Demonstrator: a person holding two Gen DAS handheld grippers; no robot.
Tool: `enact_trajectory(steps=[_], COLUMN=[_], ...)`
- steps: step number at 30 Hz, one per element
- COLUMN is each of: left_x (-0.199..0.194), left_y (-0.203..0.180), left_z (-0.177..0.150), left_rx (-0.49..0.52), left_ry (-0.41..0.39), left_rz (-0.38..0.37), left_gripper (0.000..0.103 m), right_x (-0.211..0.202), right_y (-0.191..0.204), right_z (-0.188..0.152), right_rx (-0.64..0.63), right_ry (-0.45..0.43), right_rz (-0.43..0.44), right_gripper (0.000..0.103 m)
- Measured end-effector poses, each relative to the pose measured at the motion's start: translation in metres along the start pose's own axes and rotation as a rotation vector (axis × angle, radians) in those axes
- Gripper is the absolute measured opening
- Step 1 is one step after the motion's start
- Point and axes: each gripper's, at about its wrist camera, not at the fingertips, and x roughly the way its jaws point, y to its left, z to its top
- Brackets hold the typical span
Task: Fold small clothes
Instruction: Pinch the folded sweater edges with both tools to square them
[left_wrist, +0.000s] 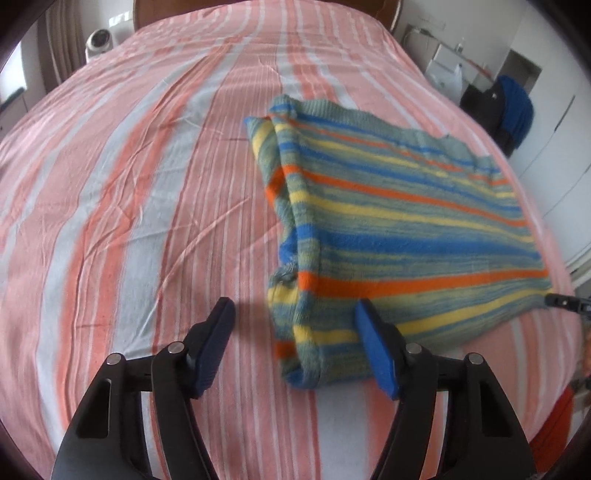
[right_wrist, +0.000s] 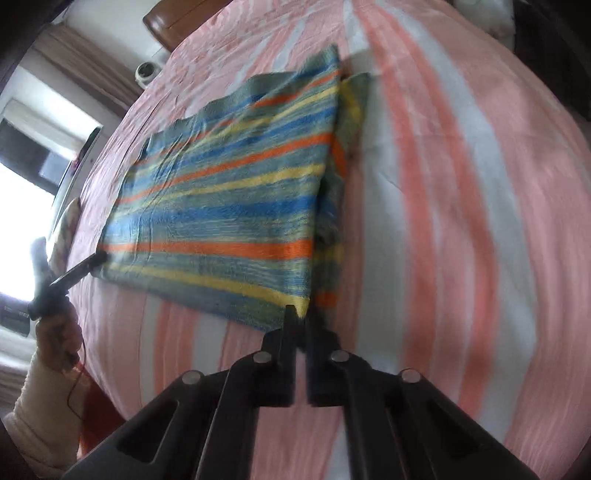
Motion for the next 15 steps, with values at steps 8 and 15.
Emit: enact_trajectory(steps=[8, 15], left_x=[-0.010, -0.055], left_y=[0.019, 0.013], left_z=[-0.007, -0.024], left_rx=[-0.024, -0.043], left_ry=[0.010, -0.063], left_rz=[0.032, -0.028], left_gripper=[0.037, 0.055], right_x=[0.009, -0.001], right_y=[-0.002, -0.003], right_z=[-0.001, -0.005], right_rx=[0.054, 0.062], right_ry=[-0.015, -0.066], right_rz=[0.014, 0.054], right_gripper=[0.003, 0.011])
